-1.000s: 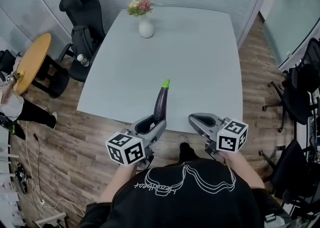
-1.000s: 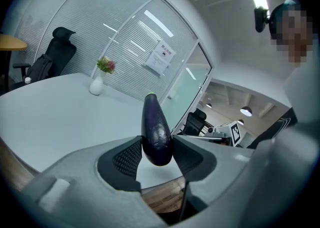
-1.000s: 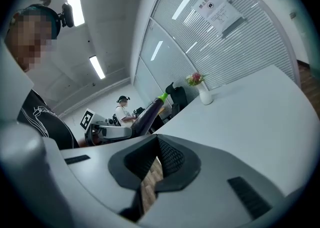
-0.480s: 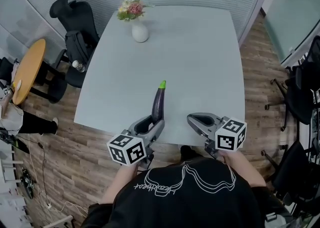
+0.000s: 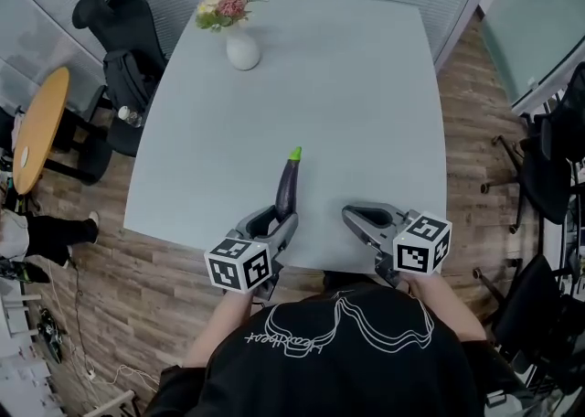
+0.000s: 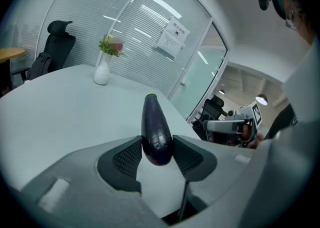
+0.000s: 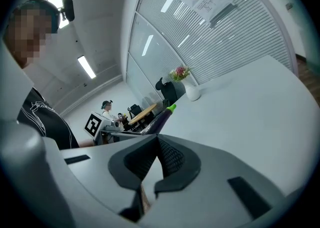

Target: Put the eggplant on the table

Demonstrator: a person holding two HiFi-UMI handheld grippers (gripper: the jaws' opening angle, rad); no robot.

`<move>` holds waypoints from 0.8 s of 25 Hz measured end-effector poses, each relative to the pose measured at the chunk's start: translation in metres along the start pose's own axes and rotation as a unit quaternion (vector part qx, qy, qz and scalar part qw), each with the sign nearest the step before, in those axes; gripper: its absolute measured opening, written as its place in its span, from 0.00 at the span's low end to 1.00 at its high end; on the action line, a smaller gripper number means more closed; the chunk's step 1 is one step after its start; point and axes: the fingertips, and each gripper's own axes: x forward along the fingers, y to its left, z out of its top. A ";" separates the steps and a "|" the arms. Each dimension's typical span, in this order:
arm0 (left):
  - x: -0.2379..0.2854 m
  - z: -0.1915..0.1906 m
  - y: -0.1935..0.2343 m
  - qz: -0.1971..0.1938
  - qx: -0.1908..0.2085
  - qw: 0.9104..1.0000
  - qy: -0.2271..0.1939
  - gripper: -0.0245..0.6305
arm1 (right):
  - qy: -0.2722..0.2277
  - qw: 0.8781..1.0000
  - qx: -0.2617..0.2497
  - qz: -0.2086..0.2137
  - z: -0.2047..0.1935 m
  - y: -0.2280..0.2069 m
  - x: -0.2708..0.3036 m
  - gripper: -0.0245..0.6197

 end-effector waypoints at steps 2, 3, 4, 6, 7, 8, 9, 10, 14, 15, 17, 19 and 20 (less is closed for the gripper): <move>0.009 -0.005 0.005 0.003 -0.002 1.000 0.009 0.34 | 0.001 1.000 0.002 -0.005 -0.001 -0.006 0.000 0.05; 0.014 -0.007 0.007 0.005 -0.002 1.000 0.013 0.34 | 0.002 1.000 0.001 -0.008 -0.002 -0.009 -0.001 0.05; 0.018 -0.009 0.009 0.006 -0.001 1.000 0.015 0.34 | 0.003 1.000 0.001 -0.012 -0.004 -0.012 -0.002 0.05; 0.026 -0.014 0.013 0.009 0.004 1.000 0.022 0.34 | 0.006 1.000 0.005 -0.017 -0.007 -0.018 -0.004 0.05; 0.030 -0.016 0.016 0.011 0.007 1.000 0.026 0.34 | 0.006 1.000 0.009 -0.019 -0.009 -0.020 -0.006 0.05; 0.033 -0.019 0.018 0.014 0.009 0.999 0.030 0.34 | 0.006 1.000 0.014 -0.020 -0.010 -0.023 -0.006 0.05; 0.036 -0.022 0.021 0.018 0.011 0.999 0.035 0.34 | 0.007 1.000 0.018 -0.021 -0.012 -0.026 -0.007 0.05; 0.039 -0.025 0.024 0.021 0.012 0.999 0.040 0.34 | 0.008 0.999 0.021 -0.022 -0.014 -0.029 -0.007 0.05; 0.050 -0.040 0.029 0.030 0.010 0.998 0.059 0.34 | 0.014 0.999 0.037 -0.029 -0.025 -0.039 -0.014 0.05; 0.052 -0.044 0.030 0.031 0.010 0.997 0.064 0.34 | 0.016 0.999 0.040 -0.031 -0.027 -0.040 -0.015 0.05; 0.056 -0.052 0.036 0.035 0.010 0.997 0.071 0.34 | 0.018 0.998 0.045 -0.034 -0.032 -0.044 -0.016 0.05; 0.060 -0.059 0.042 0.040 0.008 0.996 0.077 0.34 | 0.021 0.998 0.052 -0.036 -0.035 -0.046 -0.015 0.05; 0.062 -0.062 0.044 0.041 0.007 0.996 0.080 0.34 | 0.022 0.998 0.055 -0.036 -0.036 -0.047 -0.015 0.05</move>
